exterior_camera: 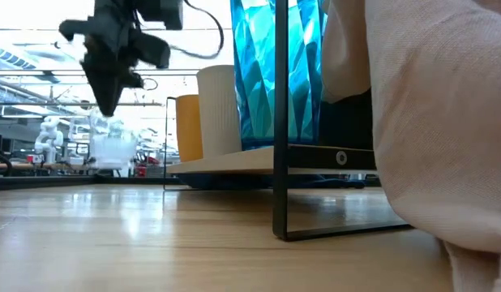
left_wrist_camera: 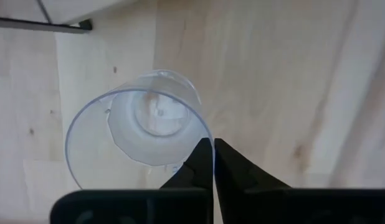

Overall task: Stack small to large cups/mugs on shelf
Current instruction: Put the transparent mug on the shelf

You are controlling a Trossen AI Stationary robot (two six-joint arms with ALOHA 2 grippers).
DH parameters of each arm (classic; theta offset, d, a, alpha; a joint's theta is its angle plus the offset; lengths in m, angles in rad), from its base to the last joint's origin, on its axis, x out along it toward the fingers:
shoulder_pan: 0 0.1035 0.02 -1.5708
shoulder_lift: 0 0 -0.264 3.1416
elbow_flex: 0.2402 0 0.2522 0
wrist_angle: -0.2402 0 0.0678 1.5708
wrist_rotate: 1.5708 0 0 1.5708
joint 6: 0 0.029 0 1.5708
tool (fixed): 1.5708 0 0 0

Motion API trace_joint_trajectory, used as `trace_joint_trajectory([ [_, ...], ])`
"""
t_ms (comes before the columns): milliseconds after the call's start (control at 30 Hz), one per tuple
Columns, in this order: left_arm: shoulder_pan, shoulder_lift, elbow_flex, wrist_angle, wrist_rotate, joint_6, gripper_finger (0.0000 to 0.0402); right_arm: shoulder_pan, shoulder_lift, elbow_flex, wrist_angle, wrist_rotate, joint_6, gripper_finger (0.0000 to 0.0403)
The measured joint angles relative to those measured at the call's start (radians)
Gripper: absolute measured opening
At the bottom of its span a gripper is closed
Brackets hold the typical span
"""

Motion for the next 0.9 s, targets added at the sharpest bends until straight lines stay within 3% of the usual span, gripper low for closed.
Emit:
trace_joint_trajectory([
  [267, -0.042, -0.094, 0.152, -0.026, 0.046, -0.193, 0.0001, -0.003, 0.000, 0.000, 0.000, 0.000, -0.012, 0.0096],
  [433, -0.053, -0.101, 0.286, 0.032, 0.000, -0.307, 0.0001, -0.014, 0.000, 0.000, 0.023, 0.001, -0.031, 0.0096],
  [633, -0.042, -0.102, 0.350, 0.221, -0.034, -0.484, 0.0001, 0.006, 0.006, 0.000, 0.150, -0.004, -0.196, 0.0097],
  [900, 0.001, -0.080, 0.347, 0.290, -0.090, -0.837, 0.0000, 0.067, 0.038, 0.001, 0.208, -0.004, -0.436, 0.0119],
])
